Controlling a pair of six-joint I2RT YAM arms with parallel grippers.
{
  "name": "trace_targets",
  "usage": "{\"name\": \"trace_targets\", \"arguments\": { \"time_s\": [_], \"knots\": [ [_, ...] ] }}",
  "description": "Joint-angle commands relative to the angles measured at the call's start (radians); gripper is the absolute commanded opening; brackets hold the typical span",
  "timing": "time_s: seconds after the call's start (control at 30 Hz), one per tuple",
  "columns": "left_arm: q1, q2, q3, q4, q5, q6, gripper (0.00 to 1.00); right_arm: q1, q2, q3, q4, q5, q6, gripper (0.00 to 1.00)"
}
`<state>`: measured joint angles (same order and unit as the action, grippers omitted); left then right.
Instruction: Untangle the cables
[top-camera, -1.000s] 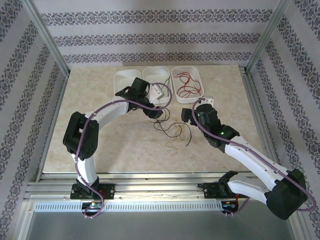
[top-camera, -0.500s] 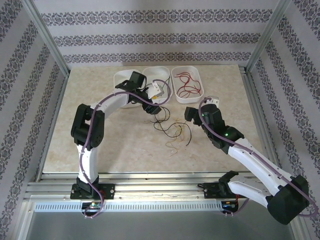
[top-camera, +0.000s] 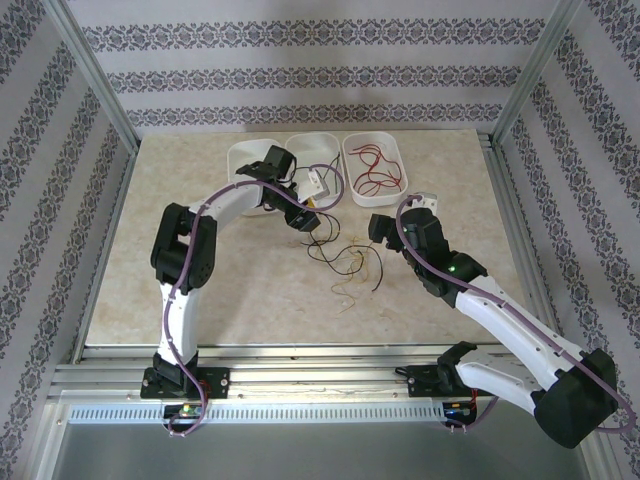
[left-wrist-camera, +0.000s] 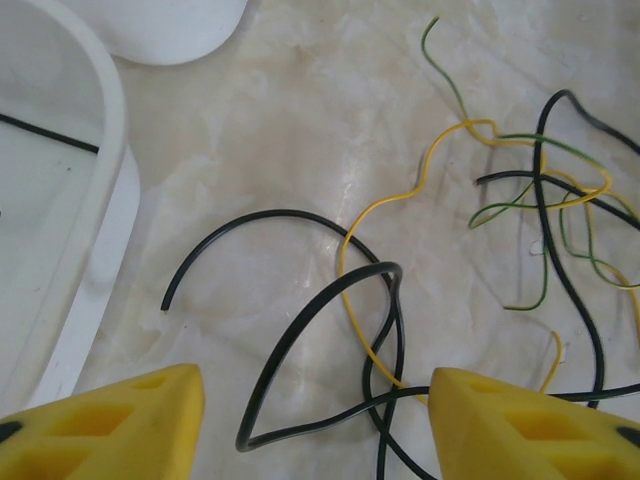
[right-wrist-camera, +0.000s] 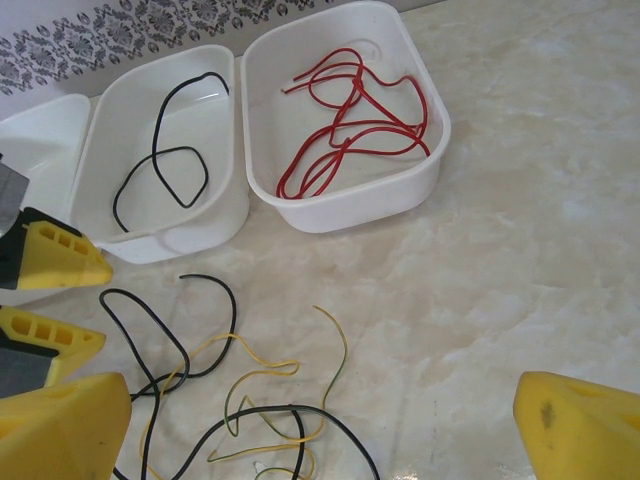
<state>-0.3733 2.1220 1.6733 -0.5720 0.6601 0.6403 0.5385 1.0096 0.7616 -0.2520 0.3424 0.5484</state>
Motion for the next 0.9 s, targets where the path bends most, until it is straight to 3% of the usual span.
{"name": "trace_targets", "arguments": {
  "time_s": [0.0, 0.1, 0.47, 0.63, 0.7, 0.77, 0.87],
  "knots": [
    [-0.009, 0.044, 0.048, -0.052, -0.016, 0.003, 0.56, -0.011, -0.001, -0.01, 0.015, -0.006, 0.015, 0.98],
    [-0.015, 0.055, 0.054, -0.059, -0.017, 0.008, 0.46, -0.011, -0.006, -0.016, 0.013, -0.004, 0.015, 0.98],
    [-0.046, 0.061, 0.037, -0.054, -0.023, 0.015, 0.23, -0.011, -0.018, -0.03, 0.015, 0.015, 0.02, 0.98],
    [-0.051, 0.069, 0.032, -0.057, -0.025, 0.012, 0.18, -0.011, -0.024, -0.035, 0.017, 0.017, 0.022, 0.98],
    [-0.057, 0.074, 0.031, -0.055, -0.035, 0.011, 0.19, -0.011, -0.025, -0.038, 0.02, 0.017, 0.022, 0.98],
    [-0.064, 0.081, 0.033, -0.05, -0.056, 0.009, 0.4, -0.012, -0.023, -0.04, 0.024, 0.013, 0.024, 0.98],
    [-0.073, 0.101, 0.052, -0.054, -0.086, -0.003, 0.42, -0.011, -0.023, -0.039, 0.027, 0.006, 0.024, 0.98]
  ]
}}
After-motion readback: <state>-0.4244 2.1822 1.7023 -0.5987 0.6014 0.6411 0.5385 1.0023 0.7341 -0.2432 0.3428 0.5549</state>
